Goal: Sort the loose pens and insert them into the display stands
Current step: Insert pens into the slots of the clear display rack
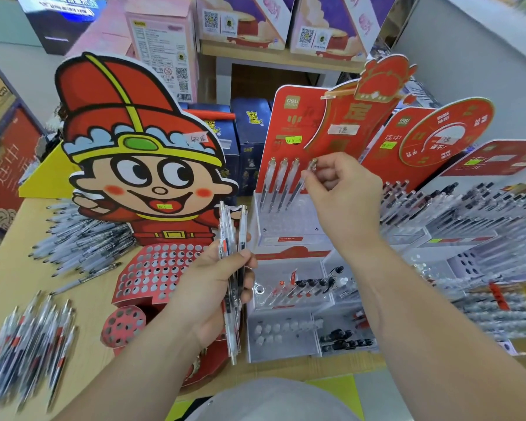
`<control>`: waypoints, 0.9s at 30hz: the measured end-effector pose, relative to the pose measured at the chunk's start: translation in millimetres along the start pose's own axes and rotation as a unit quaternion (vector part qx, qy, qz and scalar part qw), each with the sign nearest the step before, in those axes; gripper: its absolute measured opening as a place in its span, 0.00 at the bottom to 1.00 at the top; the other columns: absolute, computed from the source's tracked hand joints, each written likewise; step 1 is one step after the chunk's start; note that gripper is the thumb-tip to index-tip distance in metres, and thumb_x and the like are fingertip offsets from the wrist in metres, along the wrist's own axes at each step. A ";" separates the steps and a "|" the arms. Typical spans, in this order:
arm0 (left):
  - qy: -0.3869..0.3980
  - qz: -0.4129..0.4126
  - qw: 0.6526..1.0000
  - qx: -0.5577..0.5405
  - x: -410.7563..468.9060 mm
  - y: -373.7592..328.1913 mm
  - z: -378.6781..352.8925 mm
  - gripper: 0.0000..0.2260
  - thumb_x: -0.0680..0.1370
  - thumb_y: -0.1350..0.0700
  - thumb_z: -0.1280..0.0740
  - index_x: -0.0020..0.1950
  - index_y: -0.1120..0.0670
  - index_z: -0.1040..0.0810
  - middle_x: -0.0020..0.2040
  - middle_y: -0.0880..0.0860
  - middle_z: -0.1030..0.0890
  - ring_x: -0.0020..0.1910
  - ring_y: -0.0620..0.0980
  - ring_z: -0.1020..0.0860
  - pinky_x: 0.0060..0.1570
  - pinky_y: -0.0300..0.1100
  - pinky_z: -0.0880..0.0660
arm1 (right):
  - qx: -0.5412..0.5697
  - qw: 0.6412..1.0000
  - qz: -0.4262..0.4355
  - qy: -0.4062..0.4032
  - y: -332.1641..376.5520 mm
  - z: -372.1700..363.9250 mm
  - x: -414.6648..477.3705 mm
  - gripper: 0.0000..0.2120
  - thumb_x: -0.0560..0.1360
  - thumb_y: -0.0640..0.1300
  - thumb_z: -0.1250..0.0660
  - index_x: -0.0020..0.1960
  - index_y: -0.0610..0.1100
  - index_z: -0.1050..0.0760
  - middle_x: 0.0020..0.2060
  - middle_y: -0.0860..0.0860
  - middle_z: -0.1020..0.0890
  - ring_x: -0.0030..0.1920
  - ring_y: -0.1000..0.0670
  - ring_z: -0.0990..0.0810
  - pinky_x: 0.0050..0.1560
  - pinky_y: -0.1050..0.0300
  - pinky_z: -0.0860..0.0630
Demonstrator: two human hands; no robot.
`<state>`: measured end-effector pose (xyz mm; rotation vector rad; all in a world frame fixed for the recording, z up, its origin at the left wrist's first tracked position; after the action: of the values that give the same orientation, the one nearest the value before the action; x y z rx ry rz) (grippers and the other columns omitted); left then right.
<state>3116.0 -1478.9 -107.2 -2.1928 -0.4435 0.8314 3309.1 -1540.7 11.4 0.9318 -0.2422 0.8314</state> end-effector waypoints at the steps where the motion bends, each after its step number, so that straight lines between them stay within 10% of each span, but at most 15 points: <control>1: 0.000 0.001 1.000 0.000 0.0 0.3 0.0 0.04 0.81 0.63 0.36 0.53 0.55 0.24 0.39 0.55 0.23 0.30 0.49 0.28 0.26 0.40 0.31 | 0.006 1.000 -0.005 0.001 -0.5 -1.2 0.2 0.05 0.75 0.44 0.26 0.50 0.45 0.18 0.33 0.64 0.24 0.35 0.64 0.22 0.39 0.66 0.23; 19: 0.045 0.001 0.999 0.012 -12.5 -5.4 -6.8 0.03 0.80 0.63 0.34 0.53 0.56 0.23 0.39 0.57 0.22 0.29 0.51 0.28 0.25 0.41 0.31 | 0.050 0.993 -0.109 0.010 -7.4 3.1 -14.1 0.06 0.74 0.49 0.25 0.46 0.48 0.20 0.35 0.59 0.20 0.38 0.59 0.20 0.41 0.60 0.21; 27: 0.109 -0.011 0.992 0.054 -19.5 -8.3 -23.2 0.06 0.77 0.62 0.29 0.51 0.56 0.24 0.38 0.58 0.21 0.28 0.51 0.29 0.25 0.40 0.33 | 0.189 0.935 -0.228 0.195 15.4 -10.7 -69.4 0.06 0.73 0.50 0.24 0.45 0.48 0.17 0.36 0.48 0.16 0.34 0.51 0.17 0.31 0.64 0.25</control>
<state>3117.1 -1495.8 -80.7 -2.1434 -0.3075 0.5814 3249.6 -1563.8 -21.7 1.1003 0.4830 0.6174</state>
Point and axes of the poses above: each hand's wrist, its own x-axis towards the middle knuckle, its own z-axis out of the back of the hand, y = z × x, the point moved 7 cm from there along x, towards the middle knuckle
